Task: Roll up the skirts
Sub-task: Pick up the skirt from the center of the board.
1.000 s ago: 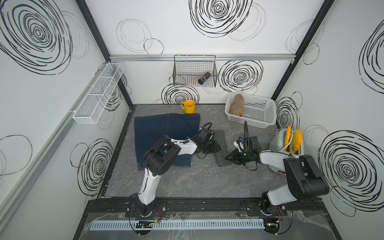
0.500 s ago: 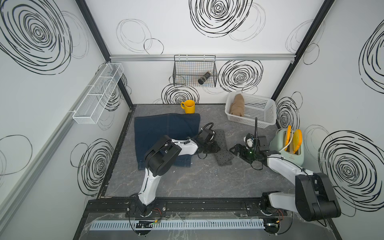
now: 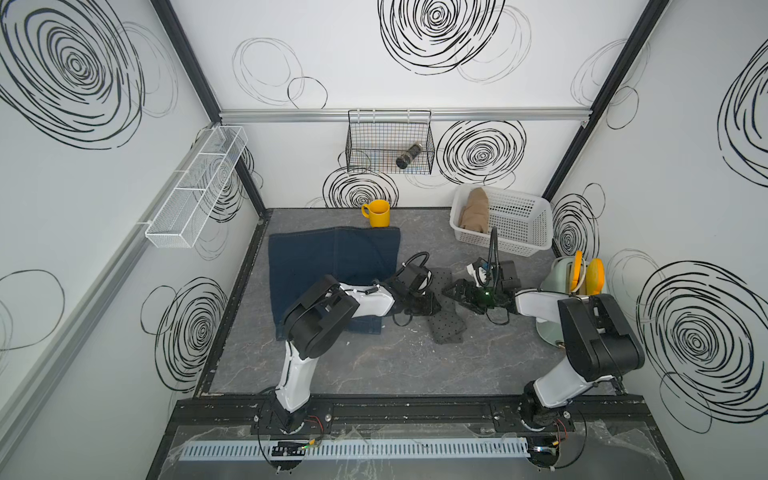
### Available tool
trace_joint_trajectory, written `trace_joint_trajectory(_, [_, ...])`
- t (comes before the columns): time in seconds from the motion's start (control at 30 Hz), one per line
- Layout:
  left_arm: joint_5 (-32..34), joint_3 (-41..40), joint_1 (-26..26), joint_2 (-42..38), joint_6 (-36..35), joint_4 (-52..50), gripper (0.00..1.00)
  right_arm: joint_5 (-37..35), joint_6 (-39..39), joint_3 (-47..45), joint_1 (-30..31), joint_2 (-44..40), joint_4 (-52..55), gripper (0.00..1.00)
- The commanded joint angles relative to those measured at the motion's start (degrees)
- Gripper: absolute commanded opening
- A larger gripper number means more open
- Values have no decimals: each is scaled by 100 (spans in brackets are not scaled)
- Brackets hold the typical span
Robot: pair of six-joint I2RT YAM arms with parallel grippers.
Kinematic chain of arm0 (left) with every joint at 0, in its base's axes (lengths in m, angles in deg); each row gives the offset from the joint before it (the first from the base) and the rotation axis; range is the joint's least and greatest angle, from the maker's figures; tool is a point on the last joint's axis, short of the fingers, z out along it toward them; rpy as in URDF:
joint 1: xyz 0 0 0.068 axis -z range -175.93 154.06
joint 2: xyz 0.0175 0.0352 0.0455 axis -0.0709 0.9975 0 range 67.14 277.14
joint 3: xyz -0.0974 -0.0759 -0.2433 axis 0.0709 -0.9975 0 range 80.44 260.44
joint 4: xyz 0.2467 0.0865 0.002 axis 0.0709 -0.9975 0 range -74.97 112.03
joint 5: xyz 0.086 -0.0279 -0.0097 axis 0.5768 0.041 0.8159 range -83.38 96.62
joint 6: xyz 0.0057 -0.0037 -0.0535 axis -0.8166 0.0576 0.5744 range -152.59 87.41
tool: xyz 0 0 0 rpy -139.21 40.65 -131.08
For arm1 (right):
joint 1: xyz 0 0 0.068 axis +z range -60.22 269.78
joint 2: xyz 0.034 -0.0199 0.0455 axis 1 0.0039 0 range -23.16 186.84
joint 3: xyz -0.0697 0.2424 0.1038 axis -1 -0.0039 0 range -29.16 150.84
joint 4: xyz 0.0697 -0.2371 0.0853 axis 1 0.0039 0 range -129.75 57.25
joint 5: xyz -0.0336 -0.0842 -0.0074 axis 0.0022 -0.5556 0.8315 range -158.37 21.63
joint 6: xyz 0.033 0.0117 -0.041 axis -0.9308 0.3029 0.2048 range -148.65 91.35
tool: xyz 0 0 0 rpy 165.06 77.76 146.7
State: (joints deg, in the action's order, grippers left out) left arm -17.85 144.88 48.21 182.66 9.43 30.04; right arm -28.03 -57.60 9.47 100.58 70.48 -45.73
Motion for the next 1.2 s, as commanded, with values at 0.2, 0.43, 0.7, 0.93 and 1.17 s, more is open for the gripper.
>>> trace_joint_trajectory(0.2, [-758, -442, -48, -116, 428, 332, 25, 448, -190, -355, 315, 734, -407, 78])
trace_joint_trajectory(0.43, [-490, -275, -49, -187, 239, -7, 27, 643, -339, -505, 282, 807, -768, 40])
trace_joint_trajectory(0.7, [81, -220, -135, -413, 250, -502, 67, 720, -573, -698, 281, 593, -1333, 0])
trace_joint_trajectory(0.93, [1889, 1, -294, -1597, 101, -2233, 95, -44, -509, -593, 279, -575, -862, 0])
trace_joint_trajectory(1.17, [2599, 434, -364, -2535, -493, -3590, 99, 12, -645, 208, -147, -1116, -268, 0])
